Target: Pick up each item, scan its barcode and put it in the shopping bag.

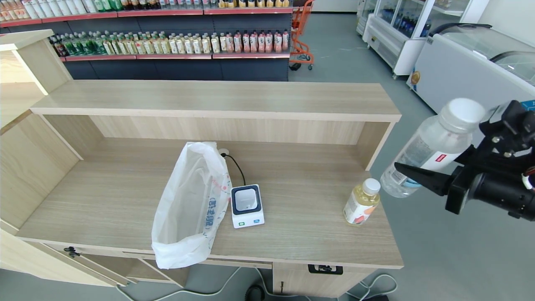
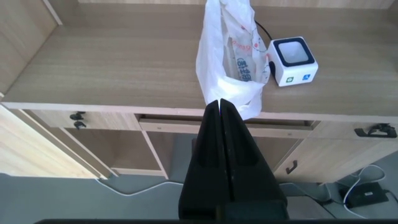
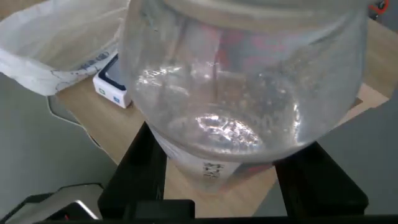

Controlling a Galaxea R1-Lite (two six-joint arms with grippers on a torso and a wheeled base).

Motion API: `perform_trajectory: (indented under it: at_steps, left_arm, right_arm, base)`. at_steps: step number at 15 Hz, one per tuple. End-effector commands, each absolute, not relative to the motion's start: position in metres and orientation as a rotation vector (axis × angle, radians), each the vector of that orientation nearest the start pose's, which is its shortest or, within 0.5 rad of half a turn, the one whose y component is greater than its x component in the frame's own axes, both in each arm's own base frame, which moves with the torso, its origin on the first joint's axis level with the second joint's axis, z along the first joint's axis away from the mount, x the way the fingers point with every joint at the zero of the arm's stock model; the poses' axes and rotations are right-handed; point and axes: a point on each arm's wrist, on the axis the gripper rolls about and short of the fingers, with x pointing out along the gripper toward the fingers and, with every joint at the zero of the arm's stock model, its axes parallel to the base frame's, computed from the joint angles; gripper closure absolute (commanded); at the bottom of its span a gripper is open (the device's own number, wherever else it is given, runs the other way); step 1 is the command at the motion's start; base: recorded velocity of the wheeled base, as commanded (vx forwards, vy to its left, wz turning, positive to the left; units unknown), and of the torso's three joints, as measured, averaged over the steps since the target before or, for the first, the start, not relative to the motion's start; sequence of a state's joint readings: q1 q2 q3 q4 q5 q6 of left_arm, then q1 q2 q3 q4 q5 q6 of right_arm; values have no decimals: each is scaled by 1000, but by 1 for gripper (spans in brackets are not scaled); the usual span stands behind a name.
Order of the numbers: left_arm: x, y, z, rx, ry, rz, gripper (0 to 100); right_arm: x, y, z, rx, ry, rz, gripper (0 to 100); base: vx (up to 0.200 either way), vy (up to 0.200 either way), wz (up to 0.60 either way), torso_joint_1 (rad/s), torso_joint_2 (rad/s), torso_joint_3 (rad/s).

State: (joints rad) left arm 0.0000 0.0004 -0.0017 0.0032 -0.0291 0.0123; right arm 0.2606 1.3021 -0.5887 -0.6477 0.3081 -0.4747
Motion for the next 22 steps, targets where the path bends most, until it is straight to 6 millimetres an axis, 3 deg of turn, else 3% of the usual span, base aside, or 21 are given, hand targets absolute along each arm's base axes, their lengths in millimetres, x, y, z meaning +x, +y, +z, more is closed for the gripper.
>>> perform_trajectory:
  at_steps: [1,6,12,22]
  left_arm:
    - [-23,-1,76,12,3,-29,100]
    - [-23,-1,76,12,1,-29,100]
    - [-23,-1,76,12,3,-29,100]
    - [-23,-1,75,12,4,-29,100]
  right_arm:
    - [213,55,202,-526,-14,546,100]
    - [219,45,189,-692,-23,507,100]
    - [223,46,187,-708,-39,503,100]
    - [252,65,193,-720,-82,543,100]
  base:
    - [0,0,0,0,0,0]
    - [0,0,0,0,0,0]
    - [0,0,0,0,0,0]
    - [0,200,0,4,3,0]
